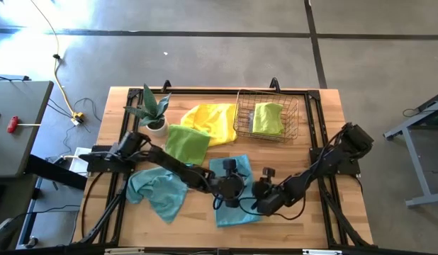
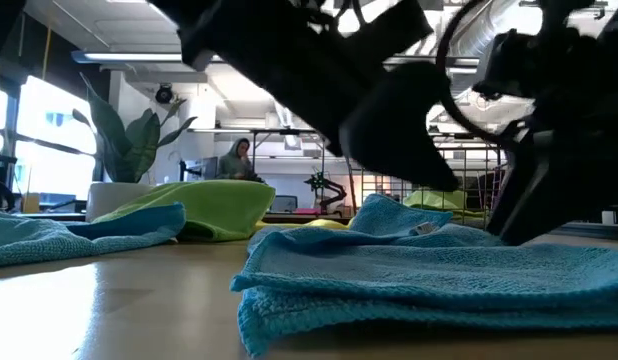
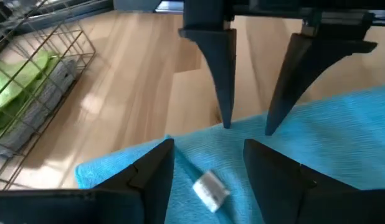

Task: Fold microfiber towels
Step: Fold the right blue microfiber towel

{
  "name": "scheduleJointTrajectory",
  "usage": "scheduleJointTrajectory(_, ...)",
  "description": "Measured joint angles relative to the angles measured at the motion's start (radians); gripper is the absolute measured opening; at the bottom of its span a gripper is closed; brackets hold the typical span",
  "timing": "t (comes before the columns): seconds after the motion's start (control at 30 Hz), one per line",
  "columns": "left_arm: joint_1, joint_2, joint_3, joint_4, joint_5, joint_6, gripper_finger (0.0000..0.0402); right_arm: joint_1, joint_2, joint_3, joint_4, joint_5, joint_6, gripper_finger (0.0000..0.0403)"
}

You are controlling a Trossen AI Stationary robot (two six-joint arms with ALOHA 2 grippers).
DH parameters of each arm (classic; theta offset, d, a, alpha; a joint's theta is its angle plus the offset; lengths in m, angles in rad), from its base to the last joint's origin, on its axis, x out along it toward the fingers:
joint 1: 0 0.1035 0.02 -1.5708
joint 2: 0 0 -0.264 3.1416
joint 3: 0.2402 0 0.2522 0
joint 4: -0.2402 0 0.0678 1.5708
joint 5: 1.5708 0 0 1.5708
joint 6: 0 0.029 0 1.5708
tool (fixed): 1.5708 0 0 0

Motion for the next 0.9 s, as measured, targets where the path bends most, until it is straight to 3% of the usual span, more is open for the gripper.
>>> scheduleJointTrajectory(0.23, 0.005, 0.049, 0.0, 0.045, -0.15, 0.033, 0.0173, -0.003, 0.0, -0.128, 0.251, 0.029, 0.07, 0.0133)
scheduleJointTrajectory(0.43, 0.011, 0.069, 0.002, 0.047, -0.082, -0.037, 0.0173, -0.003, -0.001, -0.213, 0.456, 0.033, 0.082, 0.0133)
scheduleJointTrajectory(0.73, 0.027, 0.072, 0.0, -0.043, -0.097, -0.12, 0.0172, -0.003, -0.001, -0.22, 0.492, 0.032, 0.081, 0.0133)
scheduleJointTrajectory(0.9, 0.045, 0.071, 0.001, -0.1, -0.054, -0.184, 0.0172, -0.003, -0.001, -0.22, 0.496, 0.032, 0.081, 0.0133)
